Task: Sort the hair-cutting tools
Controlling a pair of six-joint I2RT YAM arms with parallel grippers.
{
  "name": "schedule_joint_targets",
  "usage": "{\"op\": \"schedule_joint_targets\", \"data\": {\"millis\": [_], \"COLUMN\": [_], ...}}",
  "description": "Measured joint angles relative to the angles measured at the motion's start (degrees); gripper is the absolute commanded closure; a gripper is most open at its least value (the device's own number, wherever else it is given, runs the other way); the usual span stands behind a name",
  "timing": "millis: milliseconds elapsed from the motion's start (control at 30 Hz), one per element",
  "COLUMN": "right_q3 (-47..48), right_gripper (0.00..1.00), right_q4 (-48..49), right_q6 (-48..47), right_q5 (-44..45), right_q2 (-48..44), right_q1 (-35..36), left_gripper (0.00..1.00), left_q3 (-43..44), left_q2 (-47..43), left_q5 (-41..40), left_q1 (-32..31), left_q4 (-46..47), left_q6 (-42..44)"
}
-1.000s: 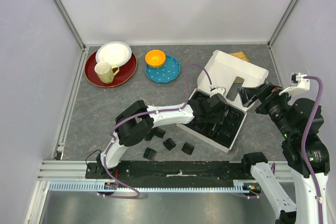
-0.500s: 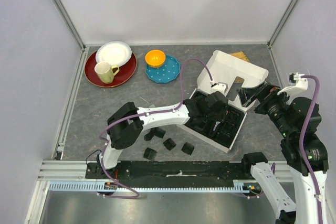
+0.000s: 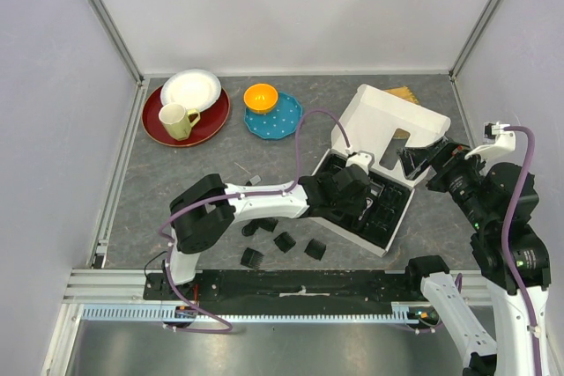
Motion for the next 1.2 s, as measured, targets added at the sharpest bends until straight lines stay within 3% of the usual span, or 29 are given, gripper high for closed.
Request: {"op": "schedule_joint_targets", "data": {"millis": [633,1067,1200], "right_q3": [-2.1,-9.2,-10.0], "right_gripper": [0.02,0.02,0.02], "right_q4": [-0.1,-1.2,-1.9], "right_q6": [-0.4,-0.7,-0.7], "right_q5": [0.0,0.5,0.9], "right_q2": [0.6,4.3,4.7], "right_q1": [0.0,0.0,0.0], "left_gripper": [0.70,0.71,0.64], "left_q3": [-0.6,-0.6,-2.7], "left_q2": [0.8,3.0,0.7], "left_q5": [-1.0,-2.1,-2.5], "left_q1": [-0.4,-0.8,-1.1], "left_q4": [2.8,3.8,3.9], "left_q6": [2.0,3.2,3.3]}}
